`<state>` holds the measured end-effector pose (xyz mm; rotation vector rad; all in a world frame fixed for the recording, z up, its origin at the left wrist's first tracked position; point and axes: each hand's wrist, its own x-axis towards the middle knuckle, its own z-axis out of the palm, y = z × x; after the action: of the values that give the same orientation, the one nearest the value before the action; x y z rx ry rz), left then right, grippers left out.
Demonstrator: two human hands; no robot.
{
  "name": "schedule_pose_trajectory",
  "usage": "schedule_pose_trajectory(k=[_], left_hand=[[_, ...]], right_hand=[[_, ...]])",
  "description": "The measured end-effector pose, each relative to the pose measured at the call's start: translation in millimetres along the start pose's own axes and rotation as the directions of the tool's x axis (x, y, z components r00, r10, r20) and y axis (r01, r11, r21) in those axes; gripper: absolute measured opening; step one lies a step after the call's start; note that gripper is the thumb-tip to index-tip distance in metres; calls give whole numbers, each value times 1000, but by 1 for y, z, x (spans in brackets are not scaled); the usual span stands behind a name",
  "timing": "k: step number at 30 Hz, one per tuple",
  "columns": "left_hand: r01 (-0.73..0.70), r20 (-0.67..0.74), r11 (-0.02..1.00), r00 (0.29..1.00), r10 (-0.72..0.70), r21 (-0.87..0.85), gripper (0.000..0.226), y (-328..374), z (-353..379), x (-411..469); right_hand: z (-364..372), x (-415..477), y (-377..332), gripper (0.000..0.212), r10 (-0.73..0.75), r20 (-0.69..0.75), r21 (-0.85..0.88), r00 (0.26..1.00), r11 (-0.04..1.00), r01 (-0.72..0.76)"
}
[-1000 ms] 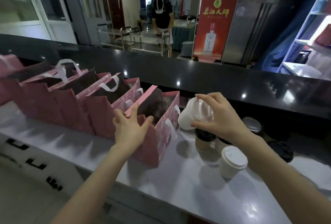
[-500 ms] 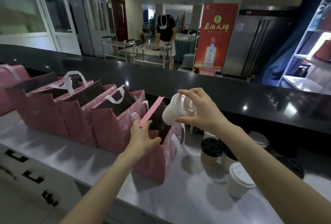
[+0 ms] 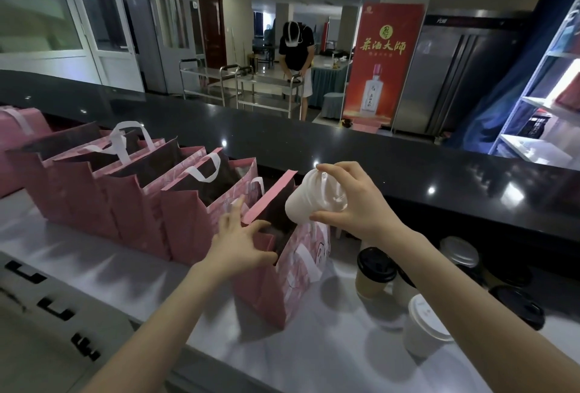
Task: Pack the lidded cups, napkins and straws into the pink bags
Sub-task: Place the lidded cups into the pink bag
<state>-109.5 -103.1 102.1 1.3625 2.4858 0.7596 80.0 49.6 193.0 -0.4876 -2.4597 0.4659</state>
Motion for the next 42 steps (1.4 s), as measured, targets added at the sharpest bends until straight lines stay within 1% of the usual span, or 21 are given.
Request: schedule_pose_trajectory(k=[2, 4, 7, 9, 12, 15, 18, 21, 26, 30, 32, 36, 38, 40, 42], left_hand=[[70, 82, 996, 995, -65, -59, 87, 0, -1, 2], [95, 117, 989, 990, -82, -114, 103, -2, 0, 4], [13, 70, 984, 998, -1, -175, 114, -5, 0, 1], [-59, 38, 982, 997, 67, -179, 118, -8, 0, -3], [-123, 32, 980, 991, 130, -156, 124, -9, -1, -7], [-201, 5, 972, 979, 203, -124, 127, -6, -5, -12], [-320, -66, 947, 946, 318, -25, 129, -3, -10, -17], [-384, -44, 923, 922, 384, 22, 129, -2, -11, -19], [-380, 26, 924, 924, 381, -41, 129, -6, -5, -27], [-409, 32, 911, 911, 411, -57, 128, -12, -5, -35], [-424, 30, 904, 904, 426, -63, 126, -17, -6, -41], [-427, 36, 899, 901, 432, -95, 123, -25, -4, -47], [-412, 43, 902, 907, 420, -129, 123, -24, -2, -46], [-385, 48, 908, 916, 397, -166, 122, -23, -1, -44], [-350, 62, 916, 928, 367, -195, 124, -22, -1, -42]], right_hand=[[1, 3, -3, 86, -4, -5, 13, 1000, 1000, 4], [4, 5, -6, 86, -8, -10, 28, 1000, 1000, 9], [7, 5, -9, 85, -20, 11, 32, 1000, 999, 20], [8, 4, -10, 85, -32, 49, 26, 998, 999, 31], [13, -1, -11, 83, -53, 100, 25, 994, 998, 50], [19, -7, -11, 82, -81, 139, -5, 987, 997, 82], [23, -12, -8, 80, -88, 146, -41, 985, 995, 95], [29, -22, -6, 80, -53, 152, -72, 987, 995, 64], [49, -51, 2, 83, 16, 144, -46, 989, 999, -9], [68, -70, 6, 85, 51, 207, -93, 977, 995, -32], [77, -73, 7, 84, 61, 244, -90, 968, 995, -40], [88, -63, 4, 78, 147, 341, 1, 928, 988, -157], [95, -55, 4, 77, 170, 400, -8, 901, 983, -182], [103, -49, 3, 80, 192, 443, -24, 876, 979, -203], [113, -45, 3, 82, 214, 451, -66, 867, 976, -206]])
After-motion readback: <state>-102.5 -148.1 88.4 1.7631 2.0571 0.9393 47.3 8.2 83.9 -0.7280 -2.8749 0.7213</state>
